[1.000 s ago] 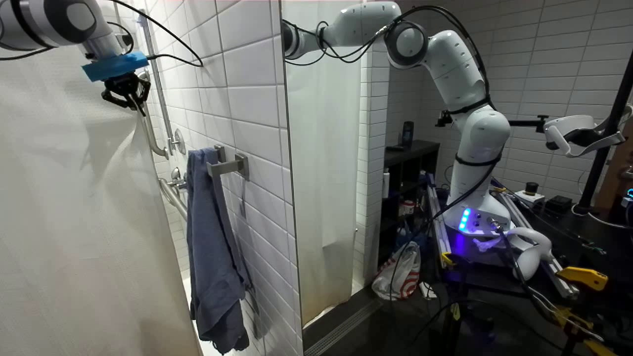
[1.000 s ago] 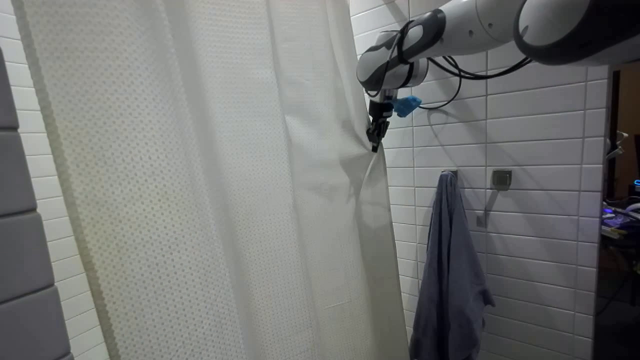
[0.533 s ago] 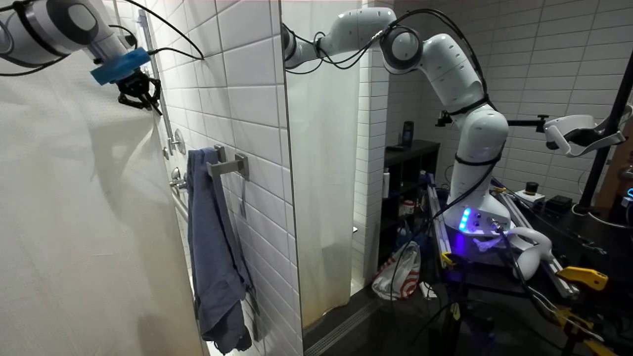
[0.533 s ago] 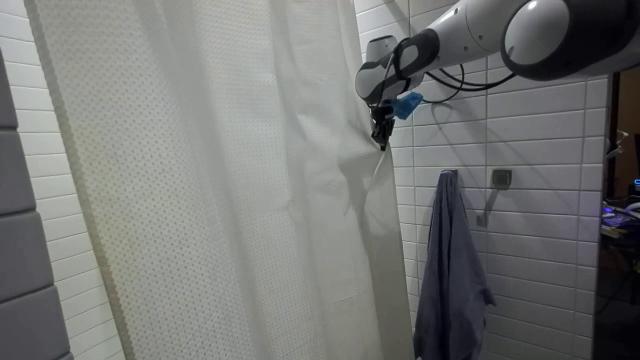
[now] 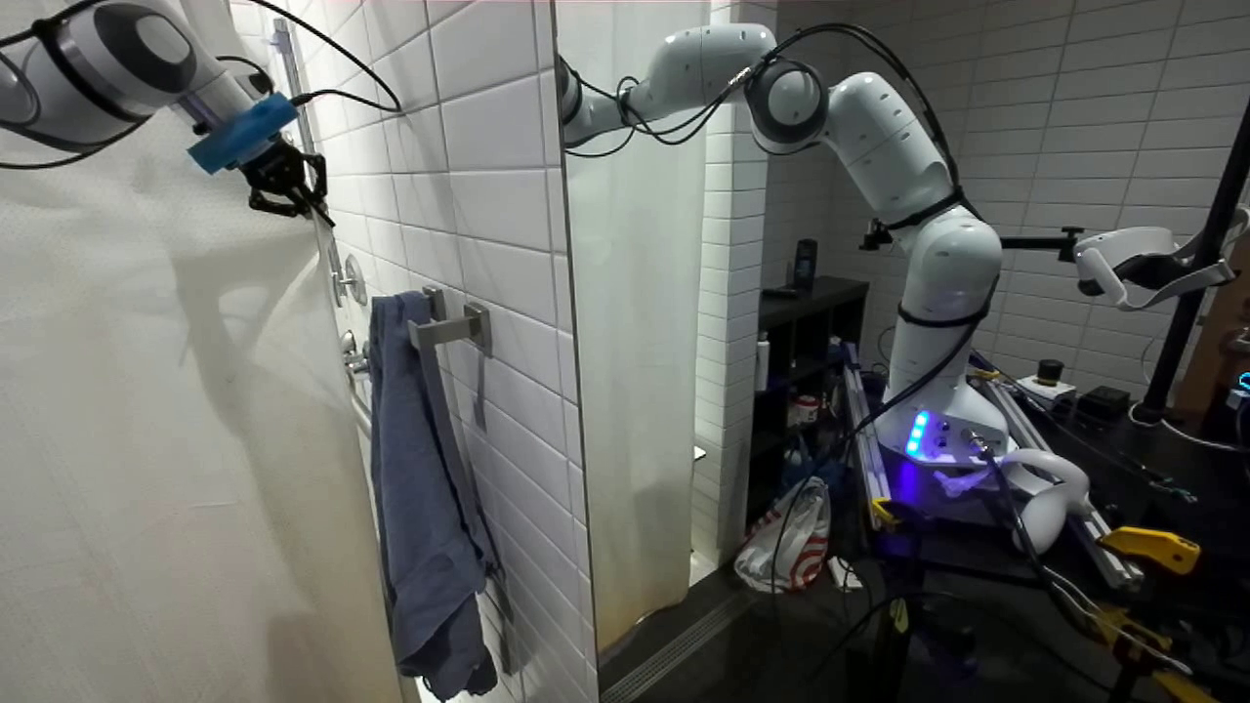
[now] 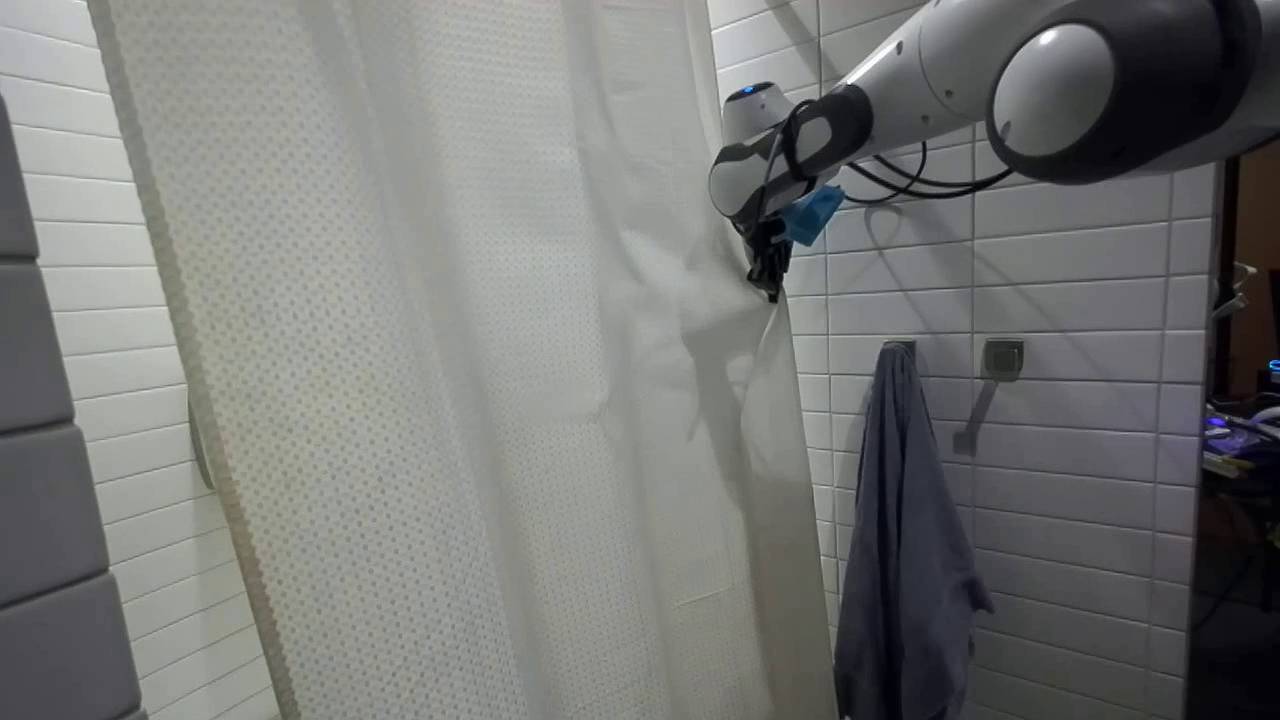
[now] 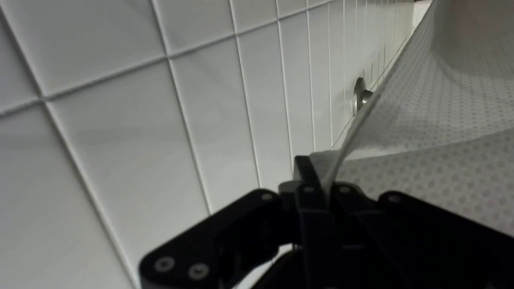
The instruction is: Close the shower curtain
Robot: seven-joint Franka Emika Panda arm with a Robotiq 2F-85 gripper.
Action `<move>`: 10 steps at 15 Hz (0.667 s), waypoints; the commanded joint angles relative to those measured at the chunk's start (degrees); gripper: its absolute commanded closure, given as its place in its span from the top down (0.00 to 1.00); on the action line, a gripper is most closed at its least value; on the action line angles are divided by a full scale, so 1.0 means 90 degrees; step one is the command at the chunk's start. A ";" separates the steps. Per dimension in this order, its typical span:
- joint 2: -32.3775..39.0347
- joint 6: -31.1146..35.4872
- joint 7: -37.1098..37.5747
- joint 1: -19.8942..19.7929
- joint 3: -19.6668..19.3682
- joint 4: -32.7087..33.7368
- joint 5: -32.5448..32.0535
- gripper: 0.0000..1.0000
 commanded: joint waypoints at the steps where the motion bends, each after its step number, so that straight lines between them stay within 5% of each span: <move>1: 0.0143 -0.0089 0.0113 0.0077 -0.0152 0.0268 -0.0220 0.00; 9: 0.0148 -0.0115 0.0095 0.0054 -0.0145 0.0271 -0.0215 0.00; 10: 0.0142 -0.0128 0.0083 0.0047 -0.0140 0.0264 -0.0204 0.13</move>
